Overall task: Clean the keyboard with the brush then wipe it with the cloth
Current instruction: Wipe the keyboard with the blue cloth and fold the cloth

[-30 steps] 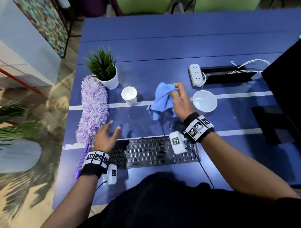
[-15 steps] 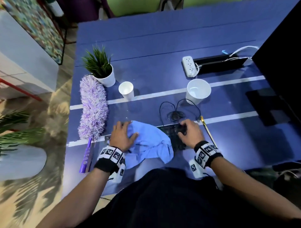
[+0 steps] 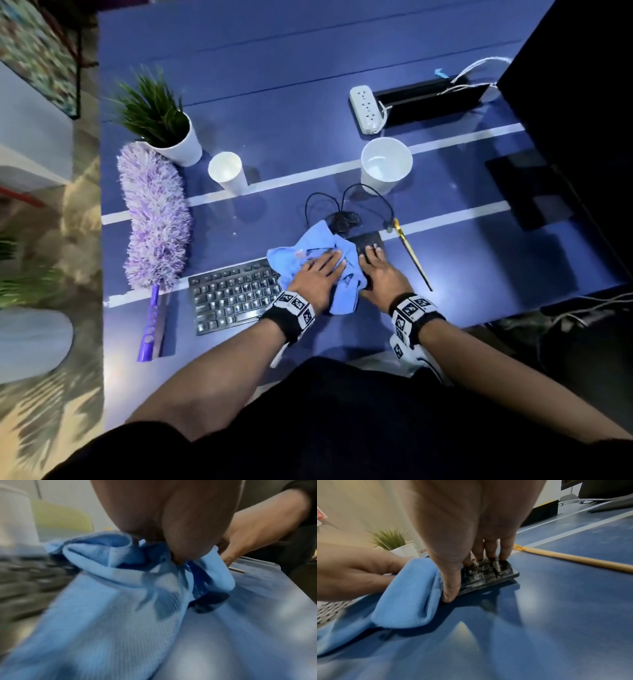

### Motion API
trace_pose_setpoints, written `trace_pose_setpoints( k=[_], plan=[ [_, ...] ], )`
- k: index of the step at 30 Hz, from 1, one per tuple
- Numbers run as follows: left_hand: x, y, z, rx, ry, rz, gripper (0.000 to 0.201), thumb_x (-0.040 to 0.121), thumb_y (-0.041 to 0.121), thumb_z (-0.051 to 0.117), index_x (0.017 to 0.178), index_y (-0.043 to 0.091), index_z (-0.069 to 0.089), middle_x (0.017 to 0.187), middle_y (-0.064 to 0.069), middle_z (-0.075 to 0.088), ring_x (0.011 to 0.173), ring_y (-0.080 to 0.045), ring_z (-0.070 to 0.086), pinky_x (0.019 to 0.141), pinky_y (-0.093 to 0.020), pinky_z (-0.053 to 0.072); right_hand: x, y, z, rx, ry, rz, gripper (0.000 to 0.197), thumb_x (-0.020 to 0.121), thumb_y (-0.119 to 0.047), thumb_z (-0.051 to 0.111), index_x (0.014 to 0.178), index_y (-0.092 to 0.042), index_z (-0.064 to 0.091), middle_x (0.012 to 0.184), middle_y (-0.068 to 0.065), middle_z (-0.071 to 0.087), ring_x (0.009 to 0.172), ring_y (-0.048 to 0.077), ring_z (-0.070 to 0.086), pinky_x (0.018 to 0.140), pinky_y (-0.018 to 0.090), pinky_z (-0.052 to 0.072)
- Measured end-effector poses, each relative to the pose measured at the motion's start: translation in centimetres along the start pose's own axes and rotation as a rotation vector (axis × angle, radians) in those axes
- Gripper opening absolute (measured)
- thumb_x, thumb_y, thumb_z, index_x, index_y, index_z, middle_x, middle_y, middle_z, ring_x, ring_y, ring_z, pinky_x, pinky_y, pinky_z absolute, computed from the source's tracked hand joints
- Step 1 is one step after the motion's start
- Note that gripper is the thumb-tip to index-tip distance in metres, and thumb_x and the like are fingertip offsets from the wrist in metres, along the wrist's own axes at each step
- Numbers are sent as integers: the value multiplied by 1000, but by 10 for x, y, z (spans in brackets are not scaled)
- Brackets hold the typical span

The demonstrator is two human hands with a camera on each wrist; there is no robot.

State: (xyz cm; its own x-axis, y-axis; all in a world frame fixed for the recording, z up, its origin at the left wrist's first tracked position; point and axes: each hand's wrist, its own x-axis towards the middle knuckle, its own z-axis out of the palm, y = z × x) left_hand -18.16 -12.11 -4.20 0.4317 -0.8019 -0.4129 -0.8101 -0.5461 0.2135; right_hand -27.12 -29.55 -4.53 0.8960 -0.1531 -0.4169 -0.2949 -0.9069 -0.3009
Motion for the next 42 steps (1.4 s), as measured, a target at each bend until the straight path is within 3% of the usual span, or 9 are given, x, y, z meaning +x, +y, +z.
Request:
trace_pose_setpoints(
  k=[7, 10, 13, 17, 20, 25, 29, 33, 42],
  plan=[
    [-110, -101, 35, -68, 100, -310, 73, 90, 20, 54, 155, 15, 19, 161, 1, 15, 145, -38, 29, 103, -59, 43, -4, -2, -3, 6, -21, 59, 86, 81, -48, 68, 150, -21, 23, 161, -2, 4, 148, 18, 0, 117, 38, 23],
    [-130, -127, 37, -124, -68, -419, 90, 86, 26, 59, 156, 20, 2, 164, 0, 0, 150, -38, 11, 116, -56, 23, -5, -8, -8, -21, -38, 83, 85, 82, -47, 67, 149, -20, 23, 161, -1, 3, 148, 18, -1, 115, 34, 24],
    [-101, -119, 45, -116, -39, -209, 73, 83, 17, 32, 153, 9, 14, 160, -20, 20, 142, -47, 30, 105, -65, 38, -3, -11, -9, -52, -51, 80, 86, 82, -48, 66, 150, -19, 22, 161, 1, 2, 148, 21, -2, 117, 33, 23],
    [-22, -42, 13, -139, 68, 39, 58, 84, 0, 63, 139, 0, 47, 155, -20, 34, 141, -48, 31, 112, -57, 34, -1, -11, -7, -29, -68, 83, 87, 79, -46, 70, 149, -20, 24, 161, 2, 3, 148, 23, 1, 114, 43, 30],
    [24, -3, -4, -47, 42, 70, 61, 98, 12, 42, 154, 9, 18, 164, -7, 1, 151, -31, -1, 123, -42, -3, -1, -9, -8, 10, -31, 60, 70, 75, -42, 73, 137, -22, 47, 159, 5, 14, 146, 25, 11, 108, 43, 38],
    [4, -46, 26, -61, -21, -72, 68, 91, 46, 2, 156, 22, 2, 165, -3, -1, 152, -33, 5, 120, -52, 12, -3, -6, -11, -2, -44, 68, 78, 80, -40, 71, 145, -18, 34, 160, 3, 8, 148, 22, 4, 112, 39, 32],
    [-79, -116, 47, -148, -34, -311, 68, 92, 52, 1, 153, 21, 0, 165, -6, 7, 148, -39, 19, 119, -53, 20, -4, -9, -12, 12, -55, 94, 86, 80, -44, 70, 149, -20, 25, 161, -2, 2, 148, 19, -2, 115, 36, 26],
    [-163, -173, 61, -173, -6, -406, 71, 90, 49, 1, 151, 13, -6, 162, -5, -8, 151, -33, 1, 122, -48, 12, -6, -11, -12, 29, -43, 113, 85, 79, -45, 71, 148, -22, 27, 161, -3, 3, 148, 15, -2, 115, 35, 26],
    [-173, -157, 69, -268, 109, -379, 62, 94, 29, 27, 142, -8, 39, 156, -26, 22, 139, -47, 35, 110, -60, 34, -5, -8, -6, 82, -37, 118, 83, 79, -44, 72, 148, -26, 29, 160, -7, 2, 147, 11, -4, 114, 33, 26]
  ],
)
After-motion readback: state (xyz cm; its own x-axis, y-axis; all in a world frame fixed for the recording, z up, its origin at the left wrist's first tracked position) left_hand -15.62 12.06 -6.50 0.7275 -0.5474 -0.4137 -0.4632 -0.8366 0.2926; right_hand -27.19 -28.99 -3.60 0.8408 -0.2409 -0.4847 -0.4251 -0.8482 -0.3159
